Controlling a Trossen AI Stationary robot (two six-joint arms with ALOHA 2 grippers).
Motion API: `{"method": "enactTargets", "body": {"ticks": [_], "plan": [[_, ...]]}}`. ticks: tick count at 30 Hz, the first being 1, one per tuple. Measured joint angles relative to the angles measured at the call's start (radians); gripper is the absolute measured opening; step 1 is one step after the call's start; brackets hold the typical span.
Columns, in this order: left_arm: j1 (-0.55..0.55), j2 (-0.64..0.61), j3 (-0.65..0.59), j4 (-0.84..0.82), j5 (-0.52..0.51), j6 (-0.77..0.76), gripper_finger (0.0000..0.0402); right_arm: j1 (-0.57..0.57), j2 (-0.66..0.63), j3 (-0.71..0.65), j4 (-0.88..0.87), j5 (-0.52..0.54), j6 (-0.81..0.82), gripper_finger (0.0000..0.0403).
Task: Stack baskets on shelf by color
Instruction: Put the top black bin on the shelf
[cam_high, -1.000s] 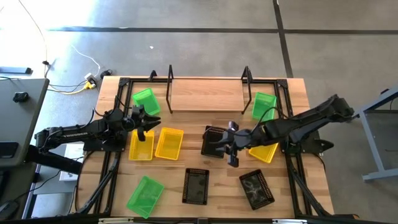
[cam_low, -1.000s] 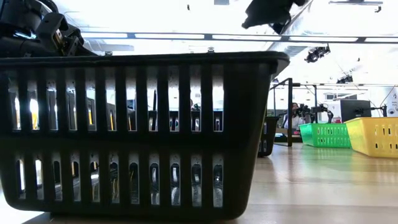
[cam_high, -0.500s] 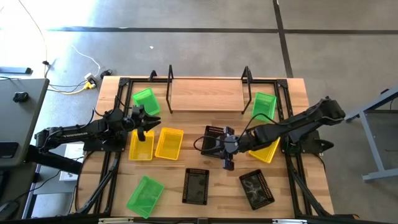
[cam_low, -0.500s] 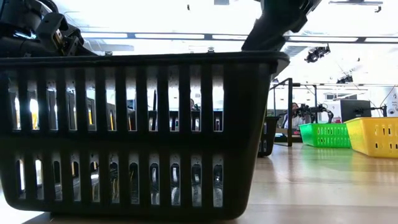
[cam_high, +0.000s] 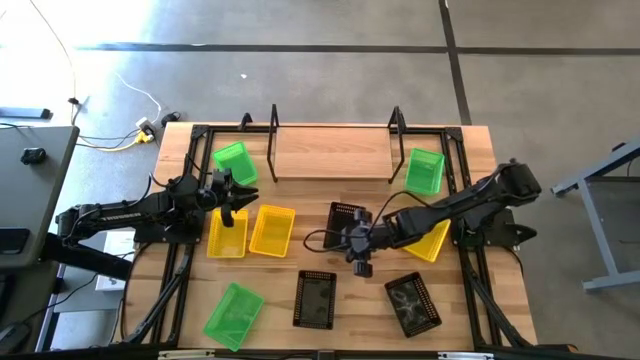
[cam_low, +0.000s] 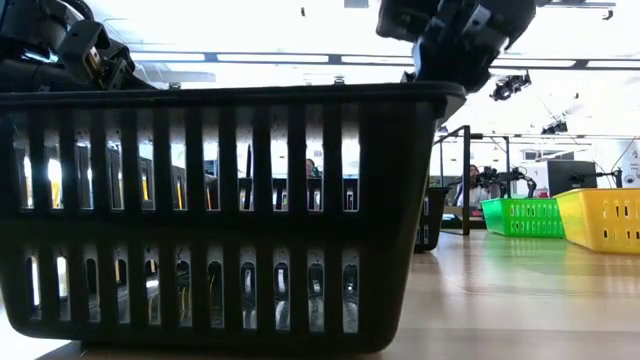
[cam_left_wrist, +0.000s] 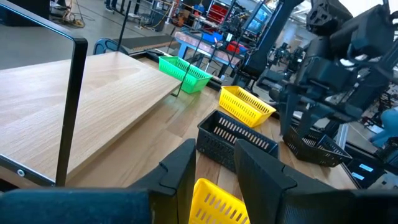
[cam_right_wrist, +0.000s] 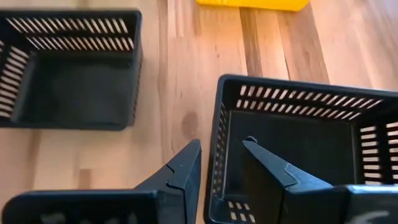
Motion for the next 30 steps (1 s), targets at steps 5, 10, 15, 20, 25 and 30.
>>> {"method": "enactTargets", "body": {"ticks": [5,10,15,20,25,30], "plan": [[0.000,0.000,0.000,0.000,0.000,0.000,0.0101,0.000,0.036,0.000,0.000,-0.020,0.004,0.0099],[0.000,0.000,0.000,0.000,0.000,0.000,0.0101,0.000,0.067,0.000,0.001,-0.034,0.017,0.0099],[0.000,0.000,0.000,0.000,0.000,0.001,0.0101,-0.002,0.089,0.000,-0.002,-0.054,0.039,0.0099],[0.000,0.000,0.000,-0.001,0.000,0.001,0.0101,-0.012,0.094,0.000,0.000,-0.059,0.039,0.0099],[0.000,0.000,0.000,-0.001,0.000,0.002,0.0101,-0.034,0.096,0.000,-0.020,-0.060,0.039,0.0099],[0.000,0.000,0.000,-0.001,0.000,0.003,0.0101,-0.048,0.122,0.000,-0.015,-0.089,0.034,0.0099]]}}
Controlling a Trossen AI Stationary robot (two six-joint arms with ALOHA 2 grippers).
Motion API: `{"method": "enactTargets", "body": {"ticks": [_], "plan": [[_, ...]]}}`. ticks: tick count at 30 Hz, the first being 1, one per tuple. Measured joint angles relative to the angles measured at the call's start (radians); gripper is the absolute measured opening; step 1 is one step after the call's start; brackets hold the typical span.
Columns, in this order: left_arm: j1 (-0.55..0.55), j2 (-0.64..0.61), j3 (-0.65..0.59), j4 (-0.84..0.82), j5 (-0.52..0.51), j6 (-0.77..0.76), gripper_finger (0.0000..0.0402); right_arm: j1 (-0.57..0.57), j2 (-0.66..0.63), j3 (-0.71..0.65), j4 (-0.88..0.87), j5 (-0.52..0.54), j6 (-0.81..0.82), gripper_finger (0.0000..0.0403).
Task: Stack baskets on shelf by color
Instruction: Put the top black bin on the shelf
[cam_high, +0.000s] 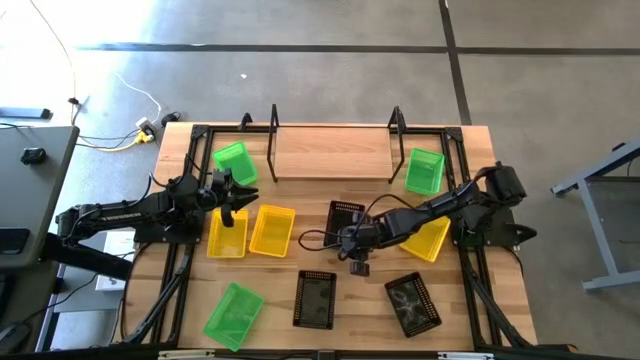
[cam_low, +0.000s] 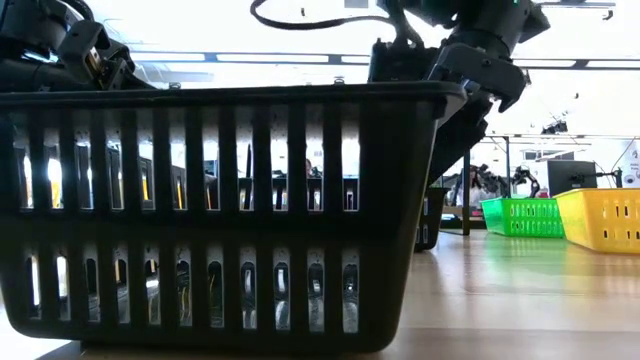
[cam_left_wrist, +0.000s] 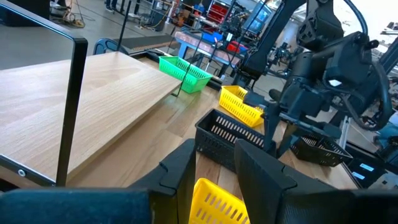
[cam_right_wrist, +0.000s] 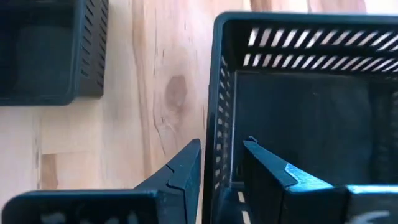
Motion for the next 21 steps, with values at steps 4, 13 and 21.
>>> {"method": "enactTargets", "body": {"ticks": [4,13,21], "plan": [[0.000,0.000,0.000,-0.006,0.000,0.000,0.0101,0.001,0.015,0.000,-0.001,-0.003,0.004,0.0099],[0.000,0.000,0.000,-0.023,0.000,0.000,0.0101,-0.005,0.016,0.000,-0.011,-0.032,0.045,0.0020],[0.000,0.000,0.000,-0.023,0.000,-0.011,0.0101,-0.006,-0.008,0.000,-0.019,-0.043,0.084,0.0004]]}}
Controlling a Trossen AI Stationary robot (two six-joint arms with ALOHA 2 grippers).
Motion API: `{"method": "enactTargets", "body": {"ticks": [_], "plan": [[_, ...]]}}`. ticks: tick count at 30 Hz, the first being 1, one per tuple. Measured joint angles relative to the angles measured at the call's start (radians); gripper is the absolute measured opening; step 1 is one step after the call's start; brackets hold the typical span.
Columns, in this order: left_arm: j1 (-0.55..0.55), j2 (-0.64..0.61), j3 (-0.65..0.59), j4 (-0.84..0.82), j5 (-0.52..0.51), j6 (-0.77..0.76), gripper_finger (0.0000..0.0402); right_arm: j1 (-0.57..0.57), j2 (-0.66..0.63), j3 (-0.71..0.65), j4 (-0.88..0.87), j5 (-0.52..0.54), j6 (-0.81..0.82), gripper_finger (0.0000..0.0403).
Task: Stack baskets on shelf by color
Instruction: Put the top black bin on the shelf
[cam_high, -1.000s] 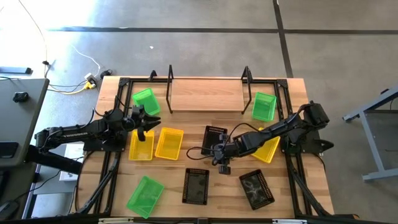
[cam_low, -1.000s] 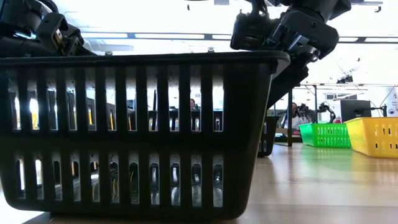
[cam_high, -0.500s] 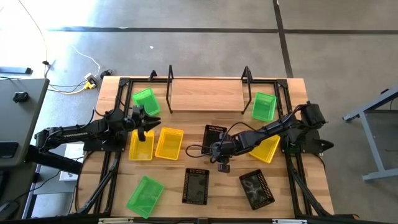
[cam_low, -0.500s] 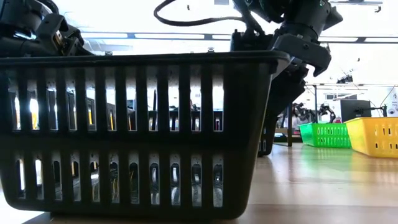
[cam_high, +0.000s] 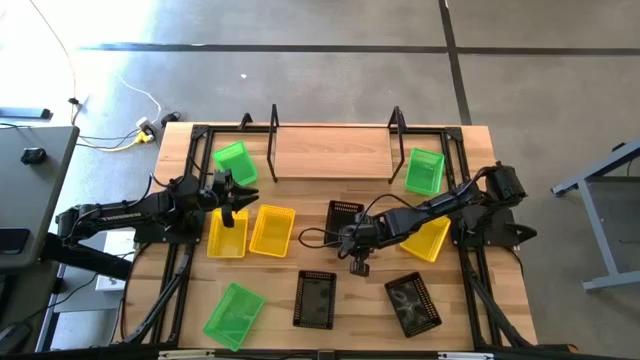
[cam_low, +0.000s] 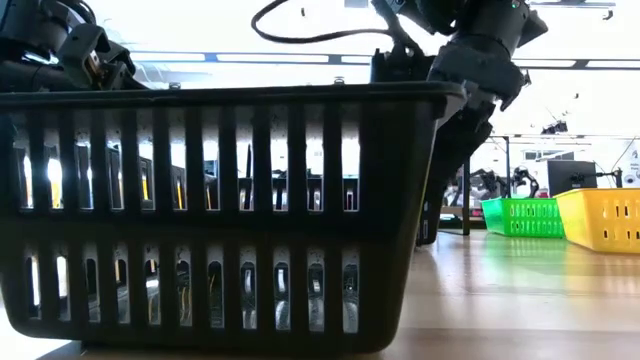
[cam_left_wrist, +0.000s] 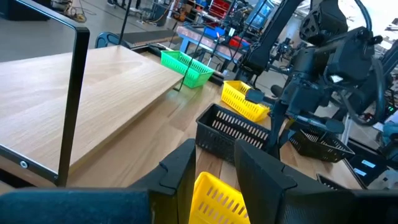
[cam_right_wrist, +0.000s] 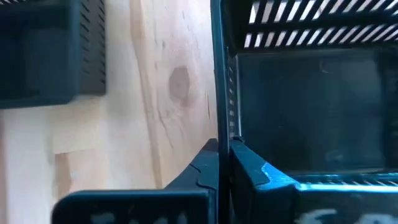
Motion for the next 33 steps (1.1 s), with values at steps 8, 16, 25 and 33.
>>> {"method": "enactTargets", "body": {"ticks": [8,16,25,33], "plan": [[0.000,0.000,0.000,0.001,0.000,-0.034,0.0101,0.000,-0.080,0.000,-0.012,0.052,0.037,0.0001],[0.000,0.000,0.000,0.010,0.000,-0.034,0.0101,-0.009,-0.192,0.000,-0.097,0.173,0.036,0.0000],[0.000,0.000,0.000,0.008,0.000,-0.034,0.0101,-0.067,-0.309,0.000,-0.168,0.273,-0.064,0.0000],[0.000,0.000,0.000,0.009,-0.008,-0.084,0.0101,-0.156,-0.409,0.000,-0.272,0.321,-0.343,0.0000]]}}
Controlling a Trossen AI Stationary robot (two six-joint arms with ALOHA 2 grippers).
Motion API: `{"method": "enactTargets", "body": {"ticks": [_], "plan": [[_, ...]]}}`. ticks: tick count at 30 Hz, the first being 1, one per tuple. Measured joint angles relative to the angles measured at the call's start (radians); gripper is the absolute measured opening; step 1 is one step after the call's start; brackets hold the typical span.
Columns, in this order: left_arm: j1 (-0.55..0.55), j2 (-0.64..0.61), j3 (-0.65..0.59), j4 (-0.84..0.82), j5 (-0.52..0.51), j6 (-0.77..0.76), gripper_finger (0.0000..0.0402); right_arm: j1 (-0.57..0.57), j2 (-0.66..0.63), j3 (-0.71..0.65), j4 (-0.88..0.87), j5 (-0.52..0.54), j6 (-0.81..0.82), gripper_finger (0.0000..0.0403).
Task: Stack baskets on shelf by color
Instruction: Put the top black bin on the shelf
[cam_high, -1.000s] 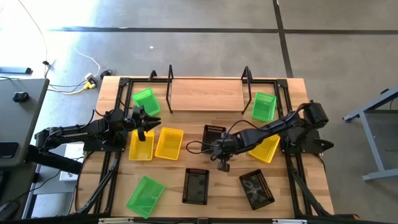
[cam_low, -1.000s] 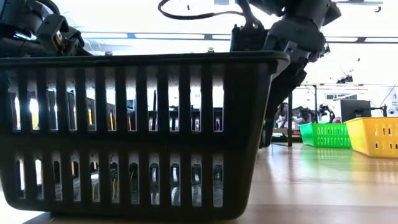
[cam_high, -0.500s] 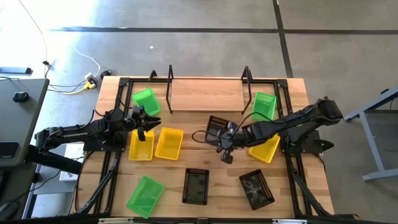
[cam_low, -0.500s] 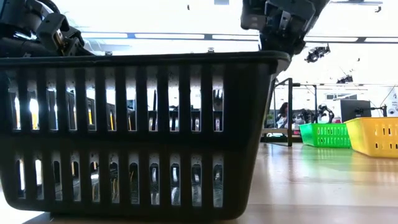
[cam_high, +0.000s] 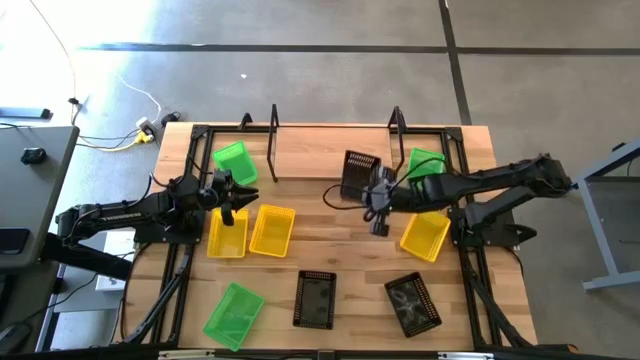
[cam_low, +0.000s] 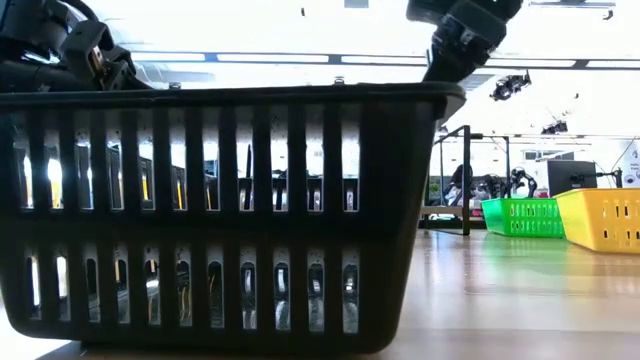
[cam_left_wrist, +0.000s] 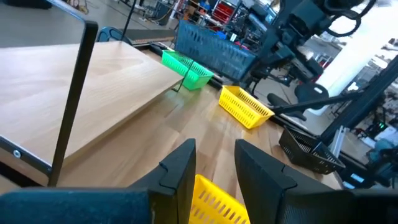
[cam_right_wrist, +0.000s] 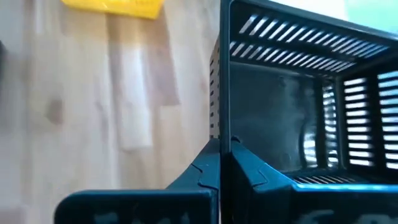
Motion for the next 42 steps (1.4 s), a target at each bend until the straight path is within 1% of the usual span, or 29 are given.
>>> {"method": "enactTargets", "body": {"ticks": [6,10,14,16,19,21,23,26,30,34,42], "plan": [[0.000,0.000,0.000,0.012,0.000,-0.076,0.0101,-0.115,-0.045,0.000,-0.033,0.002,-0.239,0.0000],[0.000,0.000,0.000,0.023,-0.009,-0.106,0.0101,-0.195,-0.050,0.000,-0.054,0.003,-0.404,0.0000],[0.000,0.000,0.000,0.032,-0.047,-0.154,0.0101,-0.273,-0.046,-0.009,-0.065,-0.027,-0.499,0.0000],[0.000,0.000,0.000,0.033,-0.060,-0.171,0.0101,-0.313,-0.045,-0.027,-0.066,-0.043,-0.503,0.0000],[0.000,0.000,0.000,0.033,-0.075,-0.177,0.0101,-0.360,-0.045,-0.073,-0.022,-0.088,-0.504,0.0000],[0.000,0.000,0.000,0.033,-0.083,-0.178,0.0101,-0.378,-0.045,-0.096,0.002,-0.091,-0.524,0.0000],[0.000,0.000,0.000,0.033,-0.090,-0.178,0.0101,-0.391,-0.045,-0.117,0.045,-0.100,-0.558,0.0000],[0.000,0.000,0.000,0.033,-0.107,-0.178,0.0101,-0.413,-0.045,-0.142,0.078,-0.141,-0.567,0.0000],[0.000,0.000,0.000,0.033,-0.109,-0.177,0.0101,-0.434,-0.045,-0.161,0.102,-0.150,-0.583,0.0000],[0.000,0.000,0.000,0.033,-0.109,-0.177,0.0101,-0.460,-0.045,-0.191,0.155,-0.206,-0.589,0.0000],[0.000,0.000,0.000,0.033,-0.109,-0.177,0.0101,-0.479,-0.045,-0.243,0.192,-0.227,-0.582,0.0000]]}}
